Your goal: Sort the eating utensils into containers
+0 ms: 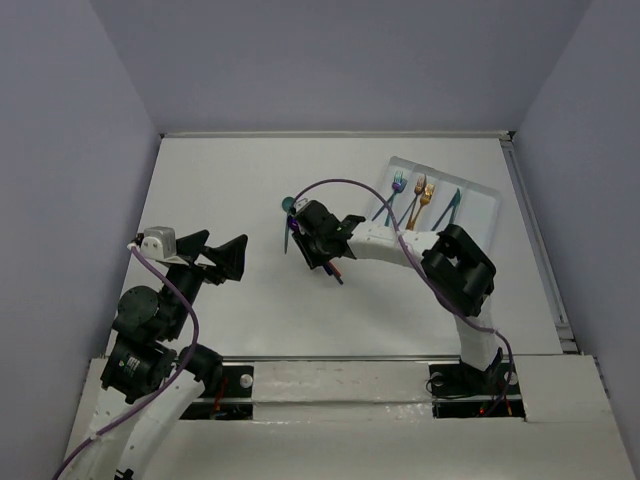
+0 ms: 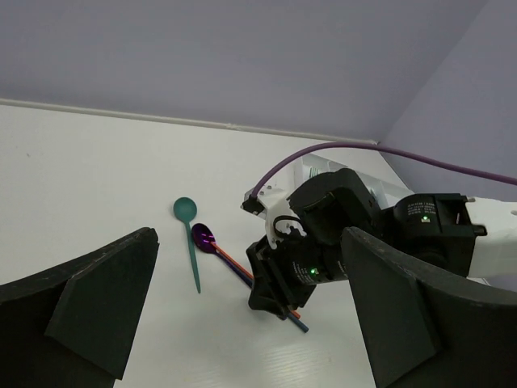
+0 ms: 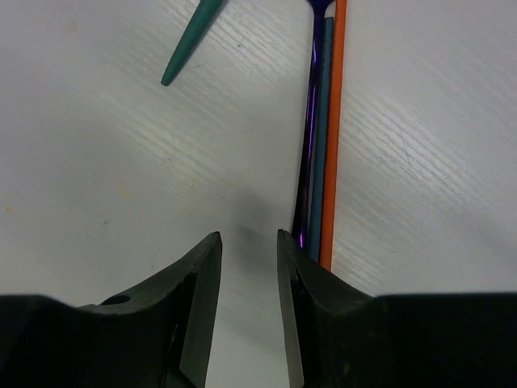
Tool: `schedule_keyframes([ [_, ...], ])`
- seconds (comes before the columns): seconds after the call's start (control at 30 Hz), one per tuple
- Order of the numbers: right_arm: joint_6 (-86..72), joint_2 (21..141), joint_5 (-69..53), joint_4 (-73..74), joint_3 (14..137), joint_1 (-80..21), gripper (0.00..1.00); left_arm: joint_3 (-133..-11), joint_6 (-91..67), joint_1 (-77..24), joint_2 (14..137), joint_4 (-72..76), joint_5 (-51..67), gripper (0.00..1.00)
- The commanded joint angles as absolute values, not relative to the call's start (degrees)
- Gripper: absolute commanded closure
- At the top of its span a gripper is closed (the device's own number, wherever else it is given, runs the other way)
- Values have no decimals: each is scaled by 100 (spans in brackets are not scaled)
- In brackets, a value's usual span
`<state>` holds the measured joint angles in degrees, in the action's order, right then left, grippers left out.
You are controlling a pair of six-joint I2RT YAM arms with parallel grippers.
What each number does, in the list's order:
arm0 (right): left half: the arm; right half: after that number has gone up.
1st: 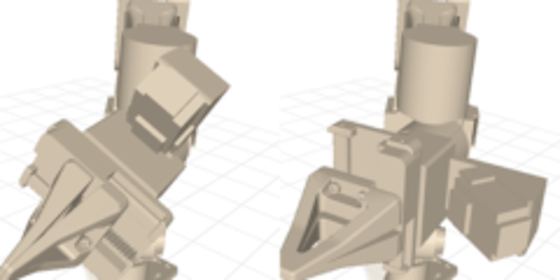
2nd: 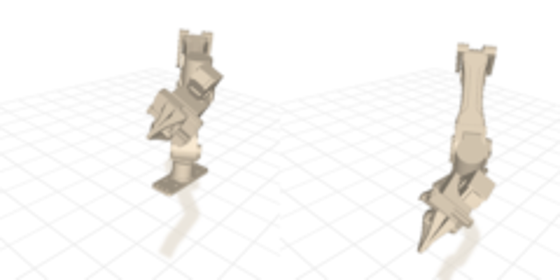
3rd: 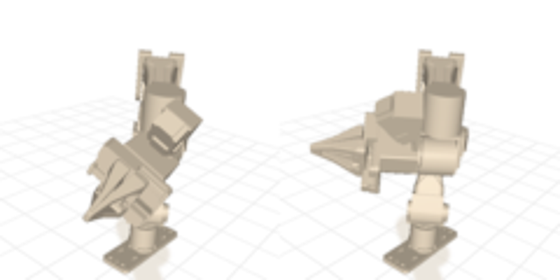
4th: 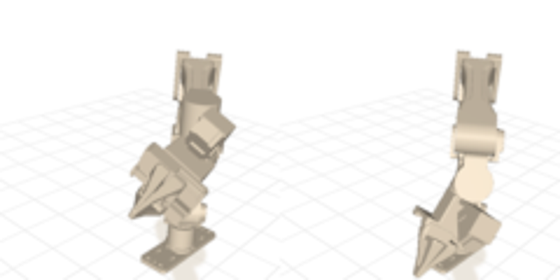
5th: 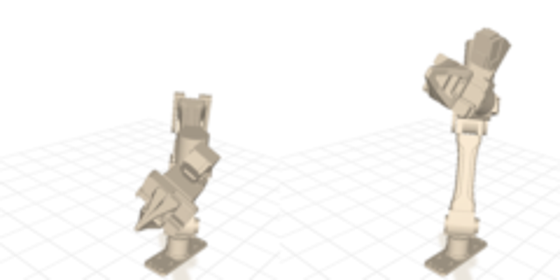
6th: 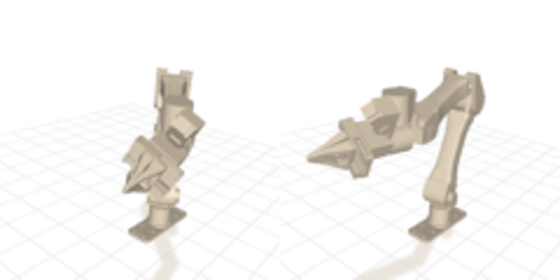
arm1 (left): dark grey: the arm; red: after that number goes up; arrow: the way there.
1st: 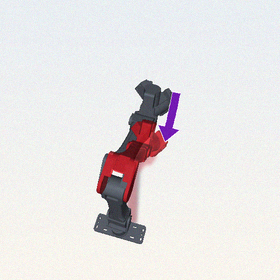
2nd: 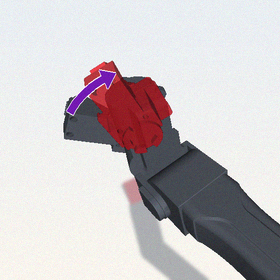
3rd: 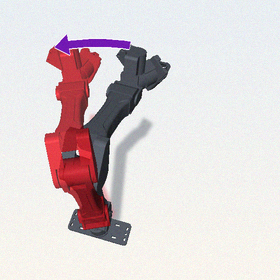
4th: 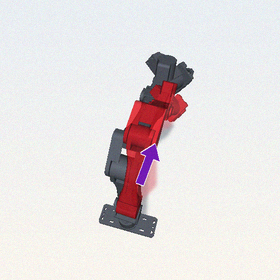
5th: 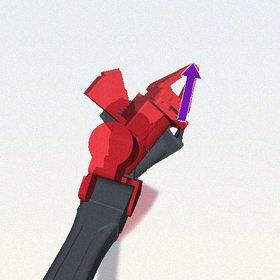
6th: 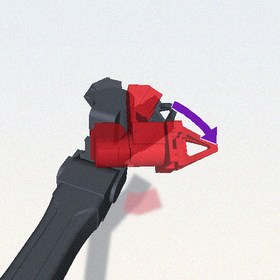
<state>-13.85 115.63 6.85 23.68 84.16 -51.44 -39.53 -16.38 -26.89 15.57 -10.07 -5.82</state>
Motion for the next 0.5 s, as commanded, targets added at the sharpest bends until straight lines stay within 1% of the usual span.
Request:
schedule_keyframes([
  [0.0, -1441, 11672, 764, 2417, 8455, -5133, 59, -4096, -1582, -2663, 1591, -738, -492, 1],
  [0.47, -1503, 11725, 923, 2496, 8569, -5133, 58, -4096, -1582, -2663, 1582, -729, -492, 1],
])
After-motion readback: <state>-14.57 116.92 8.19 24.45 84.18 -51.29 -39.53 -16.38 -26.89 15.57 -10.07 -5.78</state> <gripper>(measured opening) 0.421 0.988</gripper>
